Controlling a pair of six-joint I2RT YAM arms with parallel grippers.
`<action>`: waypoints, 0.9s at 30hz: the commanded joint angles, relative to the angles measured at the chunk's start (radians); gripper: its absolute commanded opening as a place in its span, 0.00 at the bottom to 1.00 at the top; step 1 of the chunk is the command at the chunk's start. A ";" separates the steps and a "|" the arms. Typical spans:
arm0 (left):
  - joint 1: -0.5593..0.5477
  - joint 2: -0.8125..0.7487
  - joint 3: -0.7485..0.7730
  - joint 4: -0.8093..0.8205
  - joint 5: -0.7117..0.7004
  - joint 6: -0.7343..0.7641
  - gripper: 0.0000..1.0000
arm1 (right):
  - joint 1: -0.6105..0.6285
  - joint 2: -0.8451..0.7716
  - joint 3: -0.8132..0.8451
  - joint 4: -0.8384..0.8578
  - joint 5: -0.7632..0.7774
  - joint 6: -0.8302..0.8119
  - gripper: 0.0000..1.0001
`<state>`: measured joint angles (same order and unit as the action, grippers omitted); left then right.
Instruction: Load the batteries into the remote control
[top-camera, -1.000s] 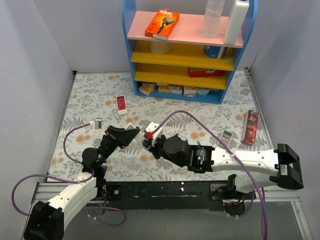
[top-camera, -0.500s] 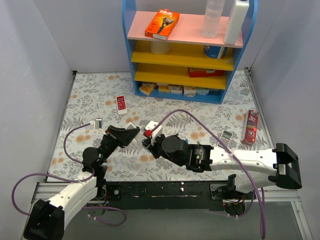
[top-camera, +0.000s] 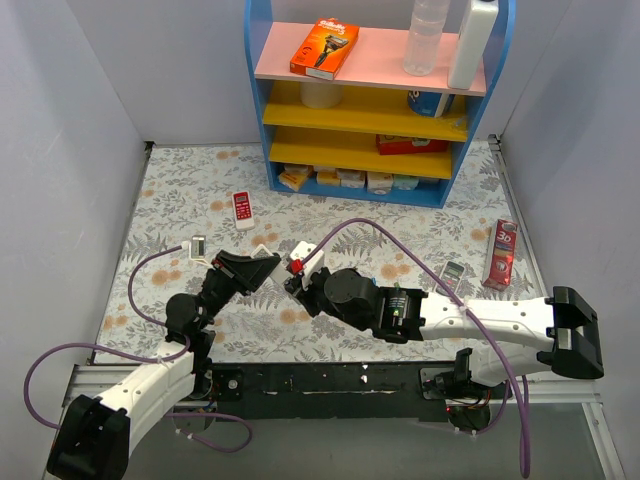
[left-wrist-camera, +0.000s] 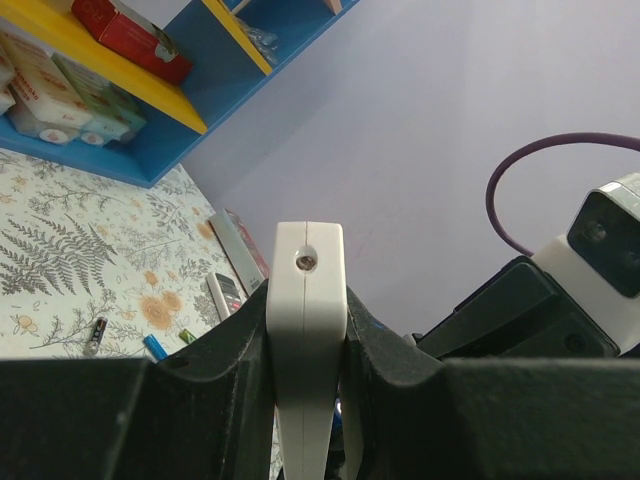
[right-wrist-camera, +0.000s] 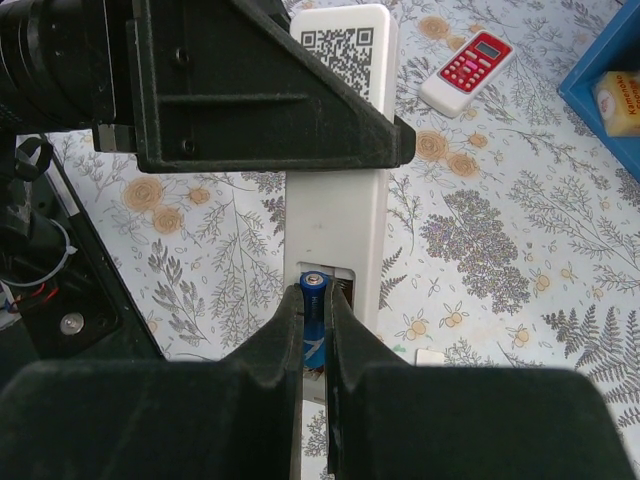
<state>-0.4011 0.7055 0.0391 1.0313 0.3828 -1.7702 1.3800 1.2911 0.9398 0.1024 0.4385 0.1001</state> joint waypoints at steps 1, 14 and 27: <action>-0.005 -0.018 -0.015 0.090 0.062 -0.041 0.00 | -0.033 -0.016 -0.024 -0.056 0.043 -0.028 0.07; -0.005 -0.008 0.012 0.053 0.087 -0.018 0.00 | -0.052 -0.047 -0.055 -0.026 -0.010 -0.017 0.06; -0.005 0.022 -0.013 0.127 0.084 -0.058 0.00 | -0.052 -0.021 -0.059 0.023 -0.040 0.052 0.11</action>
<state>-0.4015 0.7330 0.0391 1.0550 0.4213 -1.7737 1.3472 1.2518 0.9009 0.1089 0.3603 0.1371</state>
